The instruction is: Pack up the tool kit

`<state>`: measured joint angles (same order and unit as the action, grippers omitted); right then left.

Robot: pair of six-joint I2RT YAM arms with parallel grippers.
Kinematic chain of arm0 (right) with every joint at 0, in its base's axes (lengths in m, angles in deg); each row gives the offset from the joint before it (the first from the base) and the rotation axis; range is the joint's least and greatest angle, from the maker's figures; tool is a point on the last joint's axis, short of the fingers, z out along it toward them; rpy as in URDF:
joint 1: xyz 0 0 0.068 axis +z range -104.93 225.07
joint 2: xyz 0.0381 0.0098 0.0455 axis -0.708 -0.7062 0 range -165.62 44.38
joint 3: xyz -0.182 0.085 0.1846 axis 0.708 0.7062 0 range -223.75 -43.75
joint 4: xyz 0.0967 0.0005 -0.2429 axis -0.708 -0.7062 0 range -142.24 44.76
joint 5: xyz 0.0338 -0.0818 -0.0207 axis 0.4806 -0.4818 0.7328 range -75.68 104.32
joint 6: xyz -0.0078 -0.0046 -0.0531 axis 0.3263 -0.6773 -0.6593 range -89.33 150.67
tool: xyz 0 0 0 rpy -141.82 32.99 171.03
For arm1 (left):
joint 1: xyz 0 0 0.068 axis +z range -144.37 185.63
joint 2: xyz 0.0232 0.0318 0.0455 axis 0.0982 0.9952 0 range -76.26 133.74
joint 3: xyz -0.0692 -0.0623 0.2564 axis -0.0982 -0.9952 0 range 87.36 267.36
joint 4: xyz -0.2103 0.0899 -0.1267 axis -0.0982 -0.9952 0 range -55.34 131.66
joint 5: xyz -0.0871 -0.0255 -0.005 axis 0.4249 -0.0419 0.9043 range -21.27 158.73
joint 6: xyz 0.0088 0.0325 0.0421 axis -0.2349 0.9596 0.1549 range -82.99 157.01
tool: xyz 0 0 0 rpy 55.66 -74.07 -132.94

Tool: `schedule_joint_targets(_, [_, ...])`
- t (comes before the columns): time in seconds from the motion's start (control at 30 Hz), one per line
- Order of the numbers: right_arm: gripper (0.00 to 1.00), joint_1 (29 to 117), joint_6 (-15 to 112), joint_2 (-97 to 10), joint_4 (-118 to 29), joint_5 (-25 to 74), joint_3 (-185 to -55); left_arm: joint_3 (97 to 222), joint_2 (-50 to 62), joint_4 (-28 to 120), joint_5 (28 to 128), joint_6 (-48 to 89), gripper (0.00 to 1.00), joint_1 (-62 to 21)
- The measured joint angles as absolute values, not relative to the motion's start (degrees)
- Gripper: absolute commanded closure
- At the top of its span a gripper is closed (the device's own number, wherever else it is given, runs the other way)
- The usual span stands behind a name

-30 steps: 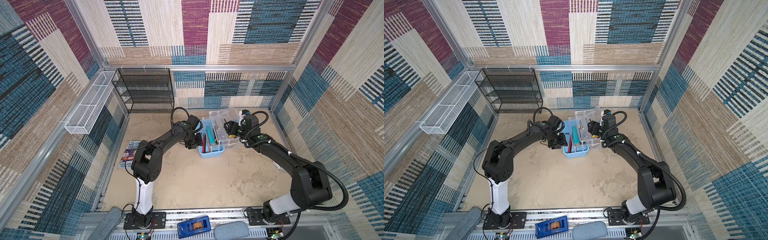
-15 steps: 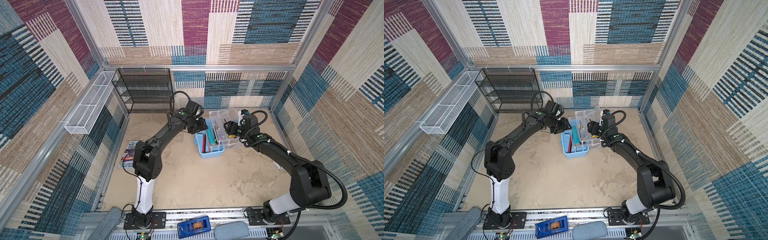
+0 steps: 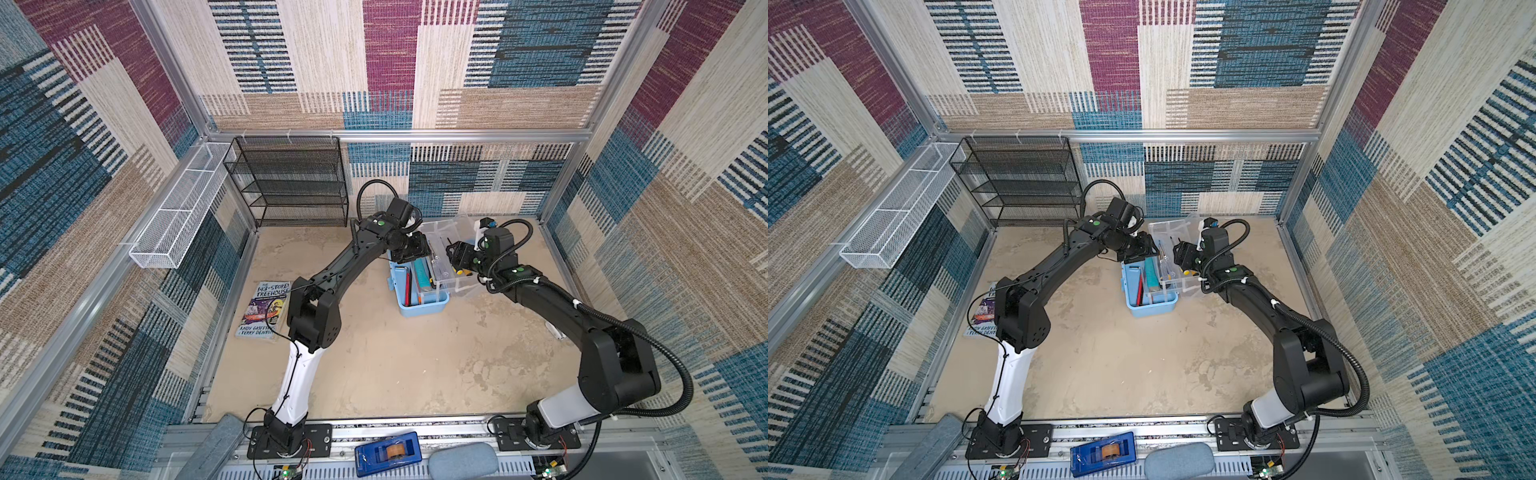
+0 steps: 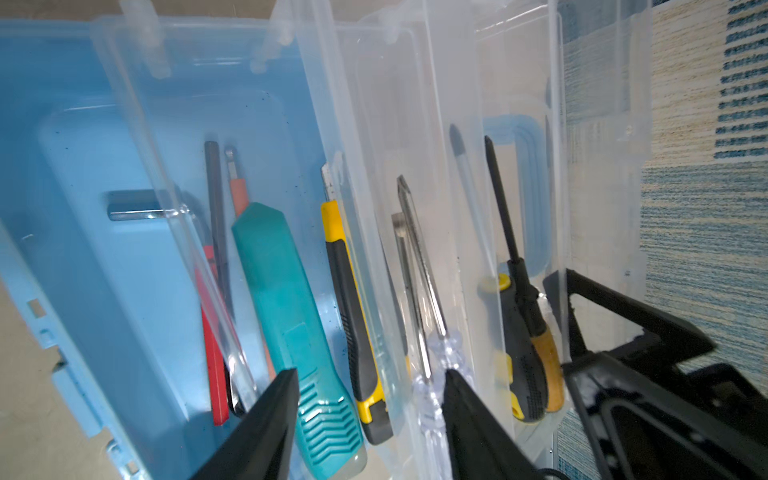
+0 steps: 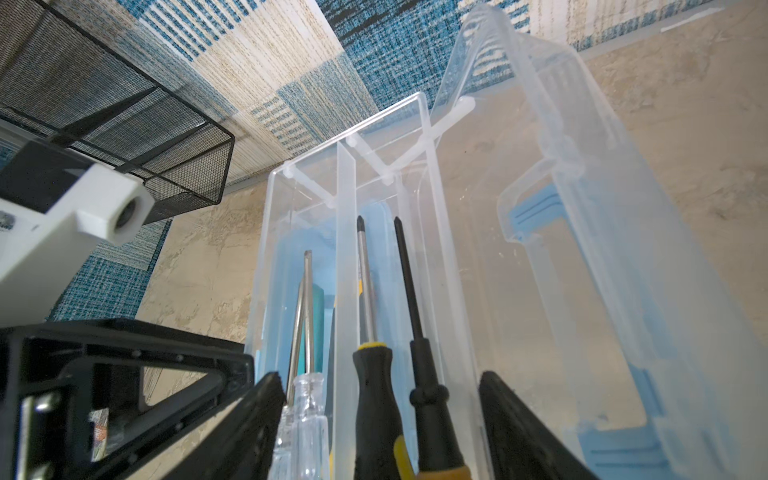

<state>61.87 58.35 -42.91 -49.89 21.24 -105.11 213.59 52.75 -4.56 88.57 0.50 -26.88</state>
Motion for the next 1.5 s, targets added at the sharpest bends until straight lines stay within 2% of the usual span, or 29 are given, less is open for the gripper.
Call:
schedule_joint_targets(0.33, [0.23,62.0,57.5,-42.3,-50.7,21.2,-105.1,216.1,55.3,-7.0,88.5,0.5,0.49,-27.0])
schedule_joint_targets(0.77, [0.16,62.1,55.8,-37.9,-51.8,19.9,-108.5,214.9,55.2,-8.0,88.1,0.5,0.50,-26.4])
schedule_joint_targets(1.03, [0.11,62.0,53.7,-34.4,-52.0,17.1,-107.6,211.4,53.1,-9.6,86.6,0.8,0.50,-25.2])
schedule_joint_targets(1.5, [0.11,62.0,52.5,-38.0,-53.4,17.4,-107.4,202.6,46.6,-11.8,83.7,1.3,0.50,-23.9])
